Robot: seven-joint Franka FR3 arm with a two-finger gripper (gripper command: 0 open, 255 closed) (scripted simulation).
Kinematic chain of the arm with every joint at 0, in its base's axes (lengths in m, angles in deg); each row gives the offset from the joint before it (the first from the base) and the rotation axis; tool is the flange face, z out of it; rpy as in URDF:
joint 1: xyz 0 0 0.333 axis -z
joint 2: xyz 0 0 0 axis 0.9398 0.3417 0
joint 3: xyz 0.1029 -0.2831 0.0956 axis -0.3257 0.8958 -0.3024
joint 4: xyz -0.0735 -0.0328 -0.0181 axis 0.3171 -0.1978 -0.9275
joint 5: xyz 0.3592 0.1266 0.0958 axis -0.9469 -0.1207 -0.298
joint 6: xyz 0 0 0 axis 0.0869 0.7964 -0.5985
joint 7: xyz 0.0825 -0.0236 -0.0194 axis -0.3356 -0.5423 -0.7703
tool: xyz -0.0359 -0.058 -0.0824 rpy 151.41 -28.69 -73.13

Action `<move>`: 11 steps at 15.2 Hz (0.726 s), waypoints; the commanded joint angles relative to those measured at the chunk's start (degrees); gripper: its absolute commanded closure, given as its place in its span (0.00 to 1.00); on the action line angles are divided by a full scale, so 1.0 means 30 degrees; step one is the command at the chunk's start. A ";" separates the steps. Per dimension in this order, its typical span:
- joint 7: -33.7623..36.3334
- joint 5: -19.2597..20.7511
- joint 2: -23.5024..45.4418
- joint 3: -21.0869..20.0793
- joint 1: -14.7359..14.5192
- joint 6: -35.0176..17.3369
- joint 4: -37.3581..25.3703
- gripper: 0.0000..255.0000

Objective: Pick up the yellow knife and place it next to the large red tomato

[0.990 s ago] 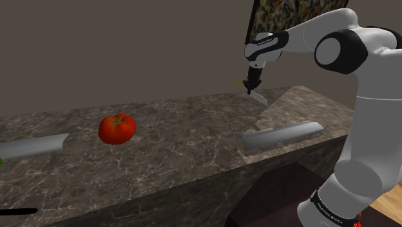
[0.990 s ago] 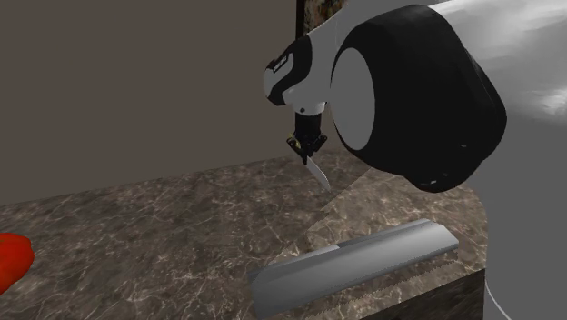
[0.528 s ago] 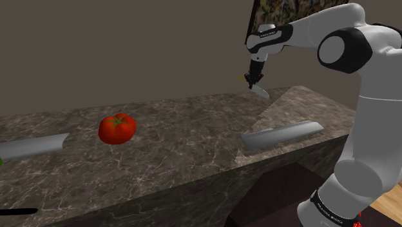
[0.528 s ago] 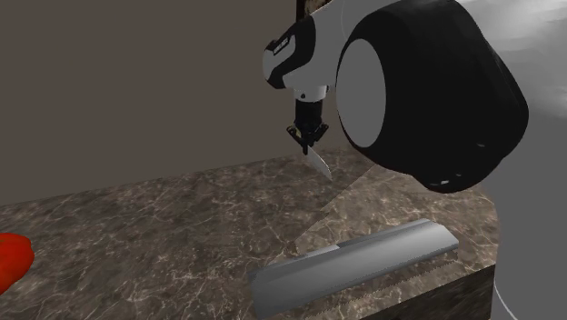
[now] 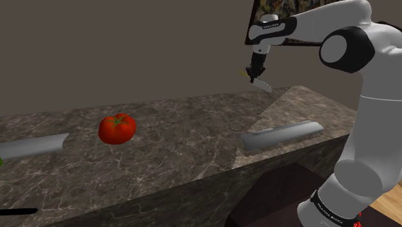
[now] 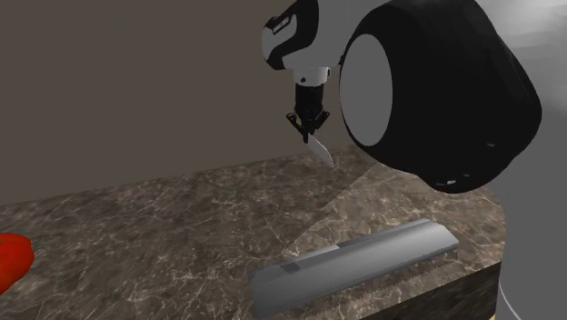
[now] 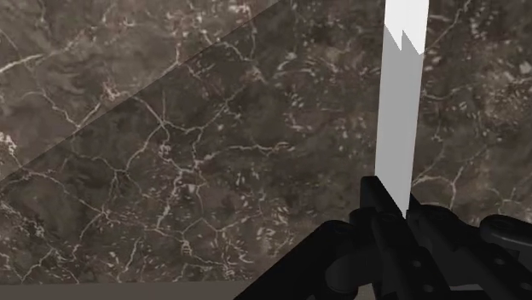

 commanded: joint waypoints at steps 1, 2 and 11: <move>-0.0030 0.0017 -0.0054 0.0026 0.0044 0.0533 -0.0470 1.00; -0.0025 0.0021 -0.0058 0.0031 0.0054 0.0787 -0.0720 1.00; 0.2879 0.0796 -0.2839 -0.0837 -0.2040 -0.0043 0.2781 1.00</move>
